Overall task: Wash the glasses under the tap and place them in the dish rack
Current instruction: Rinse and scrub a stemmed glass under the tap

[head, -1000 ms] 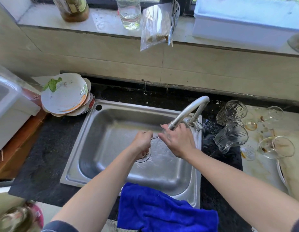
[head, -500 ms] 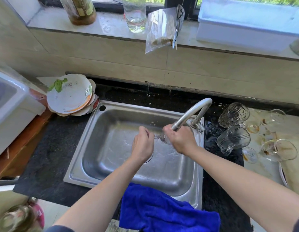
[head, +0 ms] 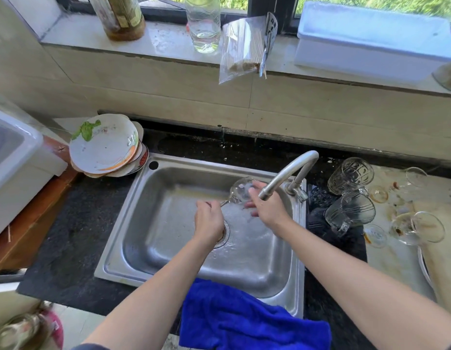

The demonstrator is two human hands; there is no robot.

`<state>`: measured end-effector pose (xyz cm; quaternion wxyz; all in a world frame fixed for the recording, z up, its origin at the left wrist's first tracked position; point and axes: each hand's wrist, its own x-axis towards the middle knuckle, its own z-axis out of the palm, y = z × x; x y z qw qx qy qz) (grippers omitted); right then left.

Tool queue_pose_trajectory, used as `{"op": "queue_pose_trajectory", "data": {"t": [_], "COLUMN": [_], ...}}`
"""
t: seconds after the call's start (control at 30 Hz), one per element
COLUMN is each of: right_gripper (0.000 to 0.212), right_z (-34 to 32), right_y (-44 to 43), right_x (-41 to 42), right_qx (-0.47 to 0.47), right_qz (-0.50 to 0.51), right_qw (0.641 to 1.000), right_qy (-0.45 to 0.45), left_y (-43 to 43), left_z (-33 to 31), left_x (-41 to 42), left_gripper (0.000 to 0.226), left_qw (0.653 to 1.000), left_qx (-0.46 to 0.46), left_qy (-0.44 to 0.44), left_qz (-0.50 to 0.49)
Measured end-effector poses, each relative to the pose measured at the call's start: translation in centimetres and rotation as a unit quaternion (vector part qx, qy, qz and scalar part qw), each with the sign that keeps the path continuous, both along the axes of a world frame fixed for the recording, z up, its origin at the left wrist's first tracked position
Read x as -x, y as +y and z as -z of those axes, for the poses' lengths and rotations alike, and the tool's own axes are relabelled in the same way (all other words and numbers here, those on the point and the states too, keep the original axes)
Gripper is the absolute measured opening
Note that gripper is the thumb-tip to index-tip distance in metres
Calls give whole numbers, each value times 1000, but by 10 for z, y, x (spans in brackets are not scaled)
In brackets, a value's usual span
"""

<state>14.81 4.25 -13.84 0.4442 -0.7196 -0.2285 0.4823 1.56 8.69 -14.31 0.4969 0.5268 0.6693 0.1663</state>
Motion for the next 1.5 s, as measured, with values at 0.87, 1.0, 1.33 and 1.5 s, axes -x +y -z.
{"op": "queue_pose_trajectory", "data": {"t": [0.87,1.0,1.33,1.5], "right_gripper": [58,66,32,41], "right_z": [0,0,4,-7], "right_y": [12,11,-1,0], "right_x": [-15,-23,-21,-38], "right_qx": [-25,-59,57,154], "right_qz": [271,318,85,-155], "right_qw": [796,792,888,952], "right_qy": [541,518,448,214], "left_y": [-11,-4,16,25], "left_z": [5,11,6,14], "left_x": [13,10,14,7], "left_gripper": [18,16,21,15], "left_qw": [995,990,972,988], "left_qx": [-9,96,212,95], "left_qy": [-64,-91,-74,-16], "left_qz": [82,45,68,117]}}
